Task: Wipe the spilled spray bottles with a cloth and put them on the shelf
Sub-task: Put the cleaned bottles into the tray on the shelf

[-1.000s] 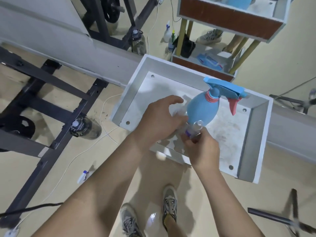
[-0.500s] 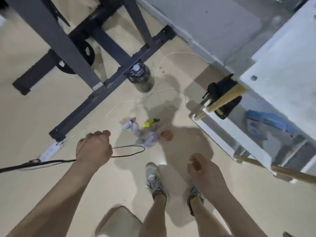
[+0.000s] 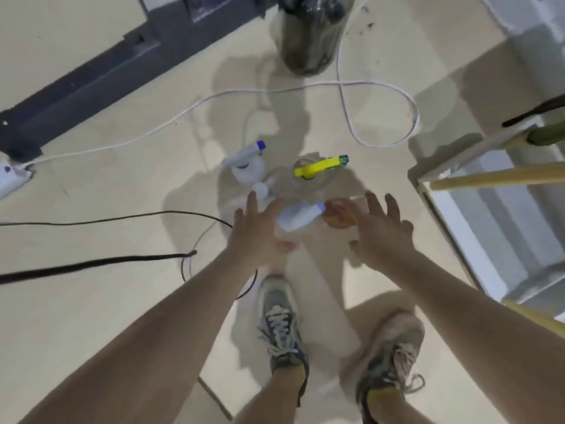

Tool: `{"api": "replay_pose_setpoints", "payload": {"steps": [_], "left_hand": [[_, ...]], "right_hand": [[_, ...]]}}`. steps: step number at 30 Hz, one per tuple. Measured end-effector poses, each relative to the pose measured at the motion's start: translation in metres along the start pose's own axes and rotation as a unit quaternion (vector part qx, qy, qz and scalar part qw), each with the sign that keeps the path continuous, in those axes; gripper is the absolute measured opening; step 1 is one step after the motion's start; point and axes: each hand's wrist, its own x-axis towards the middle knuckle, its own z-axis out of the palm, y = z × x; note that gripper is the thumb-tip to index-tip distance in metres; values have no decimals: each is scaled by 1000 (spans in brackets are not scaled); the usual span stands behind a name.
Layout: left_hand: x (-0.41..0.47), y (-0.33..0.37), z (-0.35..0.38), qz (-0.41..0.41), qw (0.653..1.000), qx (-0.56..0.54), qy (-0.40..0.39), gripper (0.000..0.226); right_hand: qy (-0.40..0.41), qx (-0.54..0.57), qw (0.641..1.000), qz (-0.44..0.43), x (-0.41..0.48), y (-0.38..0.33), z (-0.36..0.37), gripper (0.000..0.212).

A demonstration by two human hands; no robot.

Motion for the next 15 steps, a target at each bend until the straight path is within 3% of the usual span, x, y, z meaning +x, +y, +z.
{"api": "replay_pose_setpoints", "payload": {"steps": [3, 5, 7, 11, 13, 15], "left_hand": [[35, -3, 36, 1, 999, -27, -43, 77], [43, -4, 50, 16, 999, -34, -17, 57], [44, -6, 52, 20, 1000, -12, 13, 54], [46, -10, 36, -12, 998, 60, 8, 79], [51, -16, 33, -7, 996, 86, 24, 69], [56, -23, 32, 22, 996, 82, 20, 46]], "right_hand": [[7, 12, 1000, -2, 24, 9, 21, 59], [37, 68, 997, -20, 28, 10, 26, 42], [42, 131, 990, -16, 28, 10, 25, 30], [39, 264, 964, 10, 17, 6, 26, 22], [46, 308, 950, 12, 11, 2, 35, 14], [35, 352, 934, 47, 9, -6, 43, 21]]}}
